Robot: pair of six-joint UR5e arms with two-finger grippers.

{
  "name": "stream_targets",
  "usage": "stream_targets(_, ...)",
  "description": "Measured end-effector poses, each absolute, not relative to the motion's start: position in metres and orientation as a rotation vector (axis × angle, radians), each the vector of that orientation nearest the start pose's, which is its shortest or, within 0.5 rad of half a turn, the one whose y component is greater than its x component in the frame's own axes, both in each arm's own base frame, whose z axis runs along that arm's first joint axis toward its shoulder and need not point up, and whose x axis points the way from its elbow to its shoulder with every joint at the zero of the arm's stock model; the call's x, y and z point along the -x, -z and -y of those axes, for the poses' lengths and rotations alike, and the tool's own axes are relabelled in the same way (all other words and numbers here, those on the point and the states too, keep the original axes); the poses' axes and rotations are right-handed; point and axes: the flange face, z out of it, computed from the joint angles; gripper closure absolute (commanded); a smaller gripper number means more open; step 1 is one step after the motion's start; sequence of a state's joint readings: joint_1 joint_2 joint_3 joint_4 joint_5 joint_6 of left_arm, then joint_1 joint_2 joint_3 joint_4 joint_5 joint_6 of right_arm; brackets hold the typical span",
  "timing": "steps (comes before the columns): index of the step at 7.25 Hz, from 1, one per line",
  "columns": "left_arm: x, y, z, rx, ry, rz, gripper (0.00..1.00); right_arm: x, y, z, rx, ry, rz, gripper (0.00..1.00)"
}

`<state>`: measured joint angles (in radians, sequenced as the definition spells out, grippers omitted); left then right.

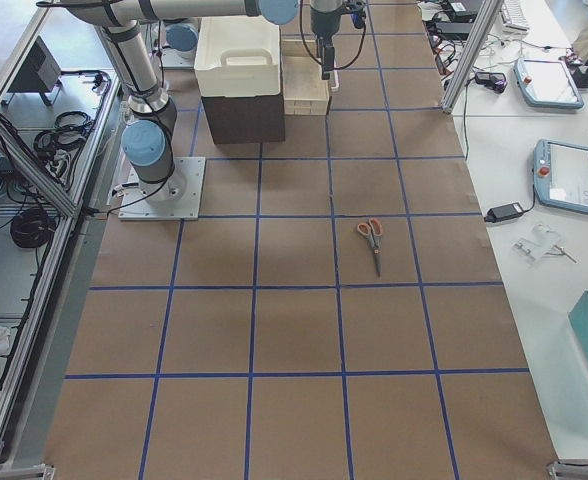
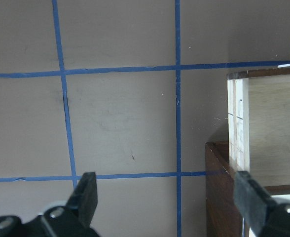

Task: Put scissors in drawer and close it
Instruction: 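Move the right gripper toward the grey-orange scissors on the table, then lower the right gripper over the scissors handles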

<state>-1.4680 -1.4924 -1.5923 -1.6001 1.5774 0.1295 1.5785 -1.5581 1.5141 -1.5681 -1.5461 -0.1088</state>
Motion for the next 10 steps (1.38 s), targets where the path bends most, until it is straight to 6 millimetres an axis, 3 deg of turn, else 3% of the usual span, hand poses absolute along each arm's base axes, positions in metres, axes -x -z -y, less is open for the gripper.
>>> stream_targets(5, 0.083, -0.511, 0.472, -0.047, 0.037, -3.124, 0.0, -0.139, -0.507, 0.5, 0.186, 0.053, -3.113, 0.0)
stream_targets(7, 0.084, -0.511, 0.471, -0.047, 0.036, -3.124, 0.0, -0.133, -0.505, 0.503, 0.271, 0.052, -3.108, 0.0)
stream_targets(8, 0.084, -0.51, 0.471, -0.047, 0.034, -3.124, 0.0, -0.122, -0.502, 0.508, 0.356, 0.047, -3.1, 0.0)
stream_targets(10, 0.084, -0.509, 0.471, -0.046, 0.033, -3.124, 0.0, -0.064, -0.489, 0.52, 0.573, 0.001, -3.062, 0.0)
